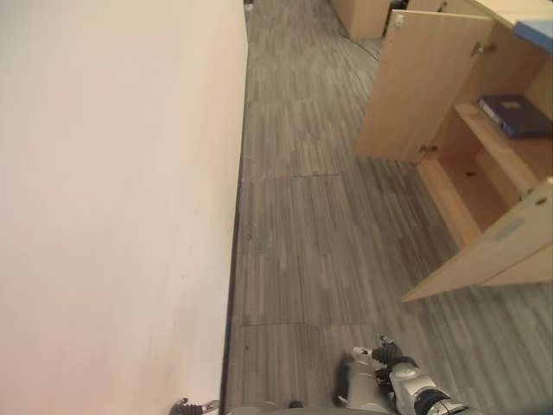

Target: Put the empty folder in the office cabinet

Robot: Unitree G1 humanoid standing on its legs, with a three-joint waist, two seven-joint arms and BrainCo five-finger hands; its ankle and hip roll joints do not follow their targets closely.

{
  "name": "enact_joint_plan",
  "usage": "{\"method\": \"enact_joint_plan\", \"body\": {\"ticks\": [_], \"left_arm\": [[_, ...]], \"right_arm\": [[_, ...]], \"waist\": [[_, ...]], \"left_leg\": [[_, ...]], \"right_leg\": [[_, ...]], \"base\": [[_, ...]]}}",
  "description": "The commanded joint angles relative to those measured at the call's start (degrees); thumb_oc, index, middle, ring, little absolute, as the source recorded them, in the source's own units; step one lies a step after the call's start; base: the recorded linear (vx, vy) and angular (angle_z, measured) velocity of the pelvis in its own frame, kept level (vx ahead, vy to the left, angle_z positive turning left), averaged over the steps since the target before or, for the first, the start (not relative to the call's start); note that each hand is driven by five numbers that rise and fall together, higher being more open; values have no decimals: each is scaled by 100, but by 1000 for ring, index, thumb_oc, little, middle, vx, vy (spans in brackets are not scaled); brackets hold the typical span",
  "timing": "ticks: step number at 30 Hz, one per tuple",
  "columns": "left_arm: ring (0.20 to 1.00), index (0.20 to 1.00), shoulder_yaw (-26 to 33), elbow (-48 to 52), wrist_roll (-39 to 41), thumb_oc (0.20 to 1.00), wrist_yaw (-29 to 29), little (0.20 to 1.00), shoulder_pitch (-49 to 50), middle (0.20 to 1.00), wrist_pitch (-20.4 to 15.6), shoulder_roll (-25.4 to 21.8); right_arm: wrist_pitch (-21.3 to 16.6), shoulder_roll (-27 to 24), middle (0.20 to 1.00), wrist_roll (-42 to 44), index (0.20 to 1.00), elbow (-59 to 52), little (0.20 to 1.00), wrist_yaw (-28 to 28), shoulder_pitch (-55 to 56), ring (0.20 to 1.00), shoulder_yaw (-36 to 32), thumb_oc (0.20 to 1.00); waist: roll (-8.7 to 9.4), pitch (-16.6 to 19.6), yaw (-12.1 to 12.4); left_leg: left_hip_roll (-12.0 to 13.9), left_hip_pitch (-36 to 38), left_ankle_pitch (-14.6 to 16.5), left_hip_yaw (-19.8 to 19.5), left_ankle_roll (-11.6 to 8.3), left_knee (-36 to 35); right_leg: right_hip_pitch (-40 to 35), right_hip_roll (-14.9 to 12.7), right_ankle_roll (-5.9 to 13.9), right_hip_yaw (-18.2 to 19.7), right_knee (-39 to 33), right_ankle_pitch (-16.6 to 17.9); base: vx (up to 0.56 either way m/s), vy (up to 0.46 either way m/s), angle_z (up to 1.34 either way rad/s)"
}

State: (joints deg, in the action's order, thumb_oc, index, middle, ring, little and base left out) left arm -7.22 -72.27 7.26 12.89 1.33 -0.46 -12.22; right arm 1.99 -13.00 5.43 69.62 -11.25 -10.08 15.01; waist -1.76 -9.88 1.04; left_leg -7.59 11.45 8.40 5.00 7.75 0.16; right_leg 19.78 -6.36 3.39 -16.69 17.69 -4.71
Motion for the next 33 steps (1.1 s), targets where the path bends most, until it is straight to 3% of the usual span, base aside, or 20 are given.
{"method": "enact_joint_plan", "body": {"ticks": [1, 3, 7, 10, 13, 15, 18, 20, 22, 24, 26, 27, 29, 31, 33], "left_arm": [[1000, 1000, -24, -227, -225, 1000, -6, 1000, 50, 1000, -103, -53], [1000, 1000, 17, -335, -312, 1000, -57, 1000, 118, 1000, -102, -48], [1000, 1000, 118, -436, -317, 1000, -86, 1000, 204, 1000, -63, -21], [1000, 1000, 131, -448, -304, 1000, -105, 1000, 214, 1000, -37, -30], [1000, 1000, 126, -430, -292, 1000, -94, 1000, 200, 1000, -40, -34], [1000, 1000, 24, -287, -263, 1000, -32, 1000, 48, 1000, -69, -82], [1000, 1000, -22, -211, -270, 1000, -9, 1000, 8, 1000, -81, -104], [1000, 1000, -40, -171, -250, 1000, -6, 1000, -26, 1000, -98, -128], [1000, 1000, -42, -90, -195, 1000, -15, 1000, -43, 1000, -110, -171], [1000, 1000, -29, -38, -114, 1000, -6, 1000, -68, 1000, -113, -176], [1000, 1000, 43, -41, 50, 1000, 37, 1000, -71, 1000, -114, -177], [1000, 1000, 113, -98, 82, 1000, 53, 1000, -19, 1000, -118, -159], [1000, 1000, 151, -155, 96, 1000, 61, 1000, 50, 1000, -124, -137], [1000, 1000, 162, -169, 136, 1000, 59, 1000, 66, 1000, -124, -116], [1000, 1000, 191, -175, 181, 1000, 43, 1000, 59, 1000, -103, -108]], "right_arm": [[78, -121, 1000, -116, 1000, 460, 1000, -18, 30, 1000, -251, 1000], [59, -129, 1000, -136, 1000, 508, 1000, -2, 116, 1000, -251, 1000], [61, -136, 1000, -177, 1000, 528, 1000, 53, 244, 1000, -185, 1000], [58, -159, 1000, -156, 1000, 554, 1000, 94, 365, 1000, -157, 1000], [61, -169, 1000, -155, 1000, 565, 1000, 86, 389, 1000, -149, 1000], [47, -201, 1000, -165, 1000, 624, 1000, 78, 489, 1000, -110, 1000], [36, -199, 1000, -135, 1000, 637, 1000, 66, 569, 1000, -136, 1000], [10, -191, 1000, -58, 1000, 650, 1000, 70, 602, 1000, -180, 1000], [0, -182, 1000, -43, 1000, 652, 1000, 62, 625, 1000, -128, 1000], [11, -201, 1000, -41, 1000, 637, 1000, 44, 603, 1000, -101, 1000], [40, -219, 1000, -27, 1000, 653, 1000, 30, 597, 1000, -107, 1000], [48, -225, 1000, -31, 1000, 650, 1000, 32, 624, 1000, -117, 1000], [51, -262, 1000, -47, 1000, 664, 1000, 42, 670, 1000, -141, 1000], [60, -300, 1000, -61, 1000, 701, 1000, 37, 693, 1000, -186, 1000], [84, -320, 1000, -75, 1000, 768, 1000, 43, 732, 1000, -251, 1000]], "waist": [[133, -58, -6], [284, 74, -4], [317, 251, 8], [345, 321, 18], [358, 324, 15], [452, 334, -8], [492, 343, -45], [554, 286, -66], [628, 99, -12], [672, -94, 65], [725, -213, 138], [723, -215, 209], [733, -160, 226], [600, -96, 218], [519, -72, 245]], "left_leg": [[273, -379, -479, 54, -555, -516], [245, -251, -336, -110, -544, -516], [395, -159, -291, -173, -604, -516], [625, -156, -285, -272, -703, -493], [681, -178, -271, -291, -741, -456], [932, -268, -223, -371, -922, -320], [1053, -312, -150, -366, -1004, -164], [1145, -527, -134, -268, -1084, 400], [1239, -1032, -446, -182, -1163, 1619], [1253, -1600, -834, -259, -1093, 2809], [1339, -2190, -987, -111, -998, 3201], [1420, -2386, -741, -67, -1021, 2887], [1445, -2428, -777, -20, -1058, 1839], [1603, -2619, -1681, 79, -1227, 510], [1717, -2523, -1882, 349, -1390, -95]], "right_leg": [[-937, -197, 592, 269, -1540, 1341], [-1244, -82, 587, 325, -2085, 1494], [-1457, 97, 514, 374, -2230, 1404], [-1517, 248, 404, 301, -2116, 1180], [-1524, 273, 377, 285, -2101, 1129], [-1579, 369, 254, 123, -2016, 854], [-1607, 410, 189, 102, -1962, 724], [-1697, 431, 114, 92, -1931, 620], [-1928, 495, -28, 106, -1946, 524], [-2105, 525, -157, 59, -1959, 458], [-2230, 501, -218, 29, -1982, 376], [-2392, 470, -132, 92, -2039, 307], [-2466, 343, -30, 134, -2111, 273], [-2591, 327, -14, 30, -2174, 194], [-2822, 305, 44, 5, -2210, 50]], "base": [[197, -133, 65], [197, -163, 67], [208, -160, 21], [217, -197, 5], [111, -107, -16], [225, -232, 15], [123, -126, 39], [97, -137, 10], [23, -147, 18], [-7, -132, 17], [96, -79, -12], [225, 35, 1], [206, 140, 8], [195, 184, -8], [262, 186, 19]]}}
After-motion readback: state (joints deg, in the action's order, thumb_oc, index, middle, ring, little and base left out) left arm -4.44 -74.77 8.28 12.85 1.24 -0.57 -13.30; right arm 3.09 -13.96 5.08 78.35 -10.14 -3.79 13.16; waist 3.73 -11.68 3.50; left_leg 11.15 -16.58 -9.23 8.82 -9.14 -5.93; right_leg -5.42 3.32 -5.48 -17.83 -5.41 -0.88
